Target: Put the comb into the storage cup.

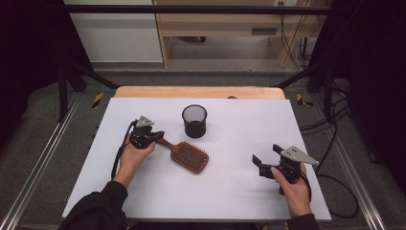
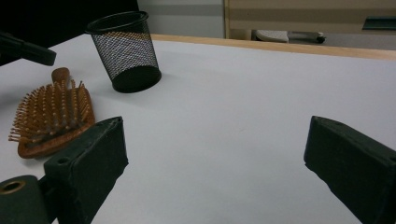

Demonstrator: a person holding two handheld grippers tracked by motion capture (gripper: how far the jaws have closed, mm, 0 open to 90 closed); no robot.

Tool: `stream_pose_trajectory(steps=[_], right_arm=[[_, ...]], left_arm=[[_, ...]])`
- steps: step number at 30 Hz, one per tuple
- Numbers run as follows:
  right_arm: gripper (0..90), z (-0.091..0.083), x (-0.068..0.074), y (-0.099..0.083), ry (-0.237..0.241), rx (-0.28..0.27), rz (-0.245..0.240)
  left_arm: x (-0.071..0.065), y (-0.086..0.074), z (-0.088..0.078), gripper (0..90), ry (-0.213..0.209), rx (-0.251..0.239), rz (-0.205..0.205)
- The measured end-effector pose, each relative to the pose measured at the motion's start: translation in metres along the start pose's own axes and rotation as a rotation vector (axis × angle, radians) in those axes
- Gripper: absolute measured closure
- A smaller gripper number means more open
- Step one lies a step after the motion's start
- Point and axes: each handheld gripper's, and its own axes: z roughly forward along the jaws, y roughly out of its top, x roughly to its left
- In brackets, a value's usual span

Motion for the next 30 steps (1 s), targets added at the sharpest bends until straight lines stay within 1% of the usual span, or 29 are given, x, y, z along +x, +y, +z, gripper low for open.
stream_pose_trajectory(steps=[7, 14, 16, 17, 22, 23, 24, 25, 30], right_arm=[[5.9, 0.0, -0.001, 0.0, 0.006, 0.005, -0.001], [5.9, 0.0, 0.0, 0.0, 0.008, 0.007, -0.003], [5.9, 0.0, 0.0, 0.0, 0.008, 0.008, -0.004], [5.7, 0.0, 0.0, 0.0, 0.008, 0.008, -0.006], [5.7, 0.0, 0.0, 0.0, 0.01, 0.005, -0.001], [5.7, 0.0, 0.0, 0.0, 0.01, 0.006, -0.001], [5.7, 0.0, 0.0, 0.0, 0.011, 0.007, -0.002], [5.7, 0.0, 0.0, 0.0, 0.013, 0.008, -0.002], [5.6, 0.0, 0.0, 0.0, 0.016, 0.007, -0.003]], left_arm=[[0.001, -0.001, 0.005, 90.0, 0.002, 0.013, -0.005], [0.002, -0.001, 0.009, 90.0, 0.003, 0.02, 0.001], [0.0, 0.001, 0.011, 90.0, -0.003, 0.026, 0.004], [-0.001, 0.001, 0.014, 90.0, -0.001, 0.037, 0.016], [-0.005, 0.001, 0.019, 90.0, -0.005, 0.052, 0.019], [-0.006, 0.0, 0.021, 90.0, 0.001, 0.062, 0.027], [-0.006, 0.0, 0.021, 90.0, 0.001, 0.062, 0.027], [-0.006, -0.001, 0.024, 90.0, -0.002, 0.077, 0.031], [-0.005, -0.003, 0.026, 90.0, -0.003, 0.089, 0.029]])
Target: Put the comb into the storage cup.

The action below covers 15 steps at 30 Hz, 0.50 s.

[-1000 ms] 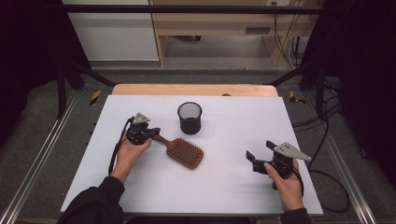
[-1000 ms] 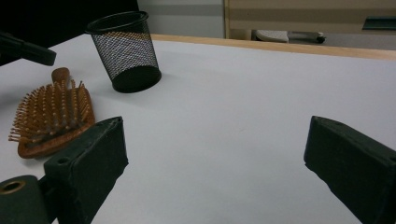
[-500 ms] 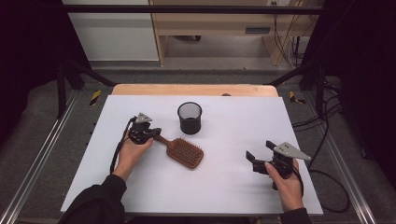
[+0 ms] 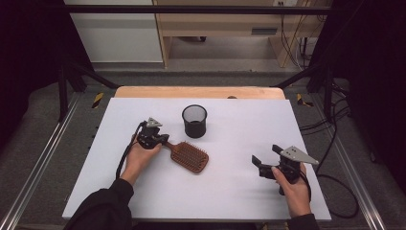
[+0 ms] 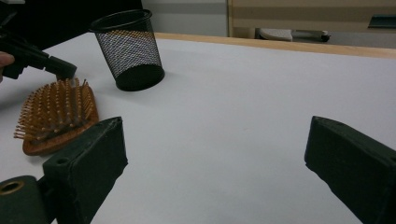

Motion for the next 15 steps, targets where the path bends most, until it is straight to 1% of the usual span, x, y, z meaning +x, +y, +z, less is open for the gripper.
stream_pose_trajectory(steps=[2, 6, 13, 15], right_arm=[[5.6, -0.0003, -0.0002, 0.0, 0.0, 0.0, 0.0], [5.4, -0.0001, -0.0002, -0.0001, 0.0, 0.0, 0.004], [5.4, 0.0003, 0.0003, -0.0003, 0.001, 0.001, 0.005], [5.4, 0.0004, 0.0002, -0.0003, 0.001, 0.002, 0.005]], left_arm=[[-0.0009, -0.0008, 0.0002, 90.0, -0.012, 0.007, 0.003], [-0.002, -0.0029, -0.0007, 90.0, -0.011, 0.016, 0.006], [-0.0058, -0.0058, -0.003, 90.0, -0.018, 0.042, 0.031], [-0.0088, -0.0064, -0.0043, 90.0, -0.021, 0.05, 0.044]])
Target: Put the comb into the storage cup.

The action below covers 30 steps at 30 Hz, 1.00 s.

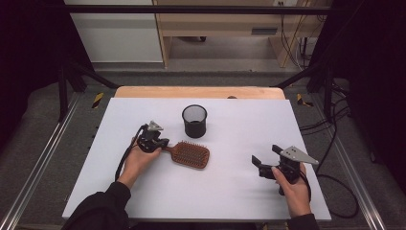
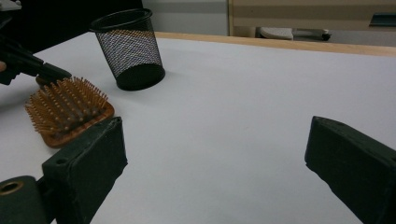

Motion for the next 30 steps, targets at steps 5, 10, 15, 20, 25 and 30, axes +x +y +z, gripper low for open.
stream_pose_trajectory(steps=[5, 10, 15, 20, 25, 30], right_arm=[[5.4, 0.0, 0.0, 0.0, 0.004, 0.001, 0.0], [5.4, 0.0, 0.0, 0.0, 0.006, 0.002, 0.0], [5.4, 0.0, 0.0, 0.0, 0.009, 0.004, -0.001], [5.4, 0.001, 0.001, 0.0, 0.013, 0.007, -0.004], [5.4, 0.001, 0.001, 0.0, 0.014, 0.008, -0.005], [5.4, 0.001, 0.002, -0.001, 0.018, 0.01, -0.005]], left_arm=[[-0.003, -0.002, -0.002, 90.0, 0.003, 0.03, 0.034], [-0.006, -0.006, -0.003, 90.0, 0.0, 0.052, 0.05], [-0.008, -0.01, -0.006, 90.0, -0.01, 0.061, 0.056], [-0.01, -0.011, -0.009, 90.0, -0.017, 0.072, 0.069], [-0.013, -0.012, -0.011, 90.0, -0.03, 0.082, 0.078], [-0.016, -0.014, -0.012, 90.0, -0.041, 0.083, 0.082]])
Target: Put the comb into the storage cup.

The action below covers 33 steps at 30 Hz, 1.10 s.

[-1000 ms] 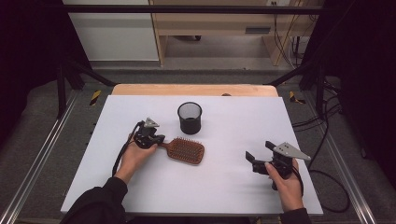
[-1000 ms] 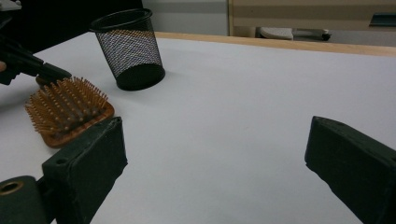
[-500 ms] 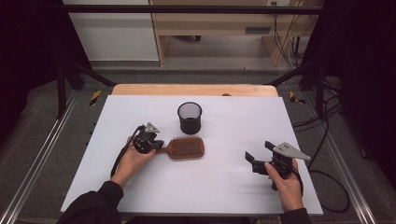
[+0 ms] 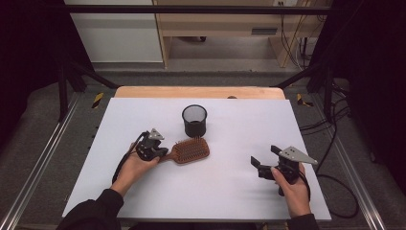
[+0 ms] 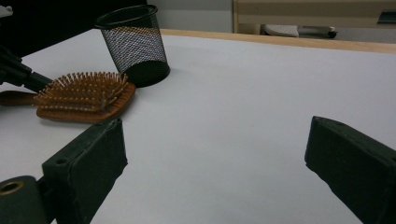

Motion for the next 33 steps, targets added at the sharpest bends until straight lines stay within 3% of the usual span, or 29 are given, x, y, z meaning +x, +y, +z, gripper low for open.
stream_pose_trajectory(steps=[13, 33], right_arm=[[5.5, 0.0006, 0.0007, -0.0002, 0.01, 0.008, -0.002], [5.5, 0.0011, 0.0014, -0.0004, 0.014, 0.012, -0.005]], left_arm=[[-0.0089, -0.0017, -0.0041, 90.0, -0.013, 0.021, 0.019], [-0.0071, -0.005, -0.0082, 90.0, -0.029, 0.044, 0.017]])
